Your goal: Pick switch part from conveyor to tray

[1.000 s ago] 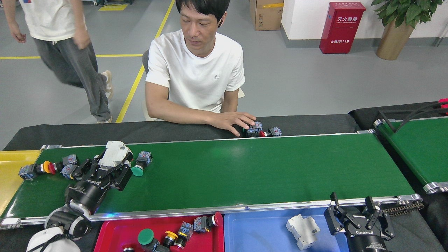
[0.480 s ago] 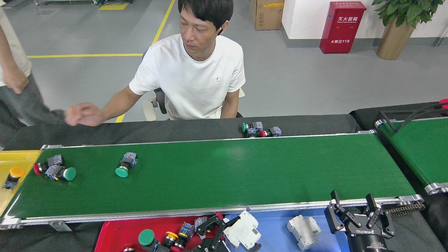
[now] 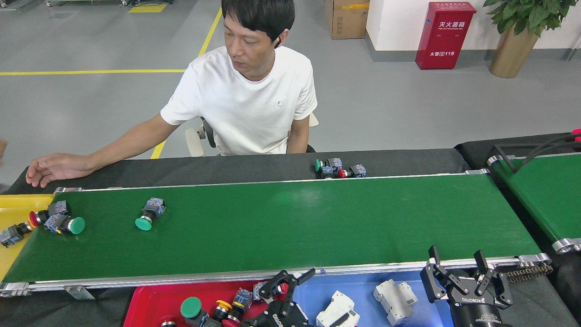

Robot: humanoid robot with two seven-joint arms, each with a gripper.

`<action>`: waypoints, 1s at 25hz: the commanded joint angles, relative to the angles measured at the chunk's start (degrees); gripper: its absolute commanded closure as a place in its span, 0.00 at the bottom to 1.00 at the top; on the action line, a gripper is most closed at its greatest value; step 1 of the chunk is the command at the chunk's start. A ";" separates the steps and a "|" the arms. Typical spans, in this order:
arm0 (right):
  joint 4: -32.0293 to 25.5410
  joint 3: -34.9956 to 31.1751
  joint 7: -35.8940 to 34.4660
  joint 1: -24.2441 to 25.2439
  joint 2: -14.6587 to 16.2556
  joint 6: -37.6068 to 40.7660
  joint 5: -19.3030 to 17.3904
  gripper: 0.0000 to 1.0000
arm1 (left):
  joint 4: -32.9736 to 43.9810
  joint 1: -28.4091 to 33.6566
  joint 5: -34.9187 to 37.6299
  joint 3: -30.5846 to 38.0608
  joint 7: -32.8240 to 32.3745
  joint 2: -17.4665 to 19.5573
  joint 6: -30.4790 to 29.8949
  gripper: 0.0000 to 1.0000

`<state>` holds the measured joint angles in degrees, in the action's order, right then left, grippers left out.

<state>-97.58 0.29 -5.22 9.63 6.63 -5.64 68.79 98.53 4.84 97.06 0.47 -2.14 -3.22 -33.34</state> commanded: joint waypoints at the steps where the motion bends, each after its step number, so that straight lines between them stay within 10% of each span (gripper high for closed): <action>1: -0.85 -0.20 -0.31 -0.40 0.23 -0.16 0.12 0.01 | -2.29 -0.09 -0.29 9.38 3.37 -0.12 0.56 0.00; 7: -0.85 -0.38 -0.31 -0.14 0.31 -0.25 0.12 0.01 | -5.28 6.58 -0.29 28.18 13.48 0.41 0.56 0.00; 14: -0.85 -0.64 -0.31 -0.14 0.31 -0.25 0.12 0.01 | -6.25 8.08 -0.99 31.09 12.77 1.99 0.12 0.00; 25: -0.85 -0.55 -0.49 -0.23 0.23 -0.16 0.12 0.01 | -41.14 -23.12 -8.29 23.53 4.51 16.23 2.23 0.00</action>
<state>-97.61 -0.02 -5.32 9.65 6.63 -5.95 68.79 59.53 -16.14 88.65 24.05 2.48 11.79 -32.46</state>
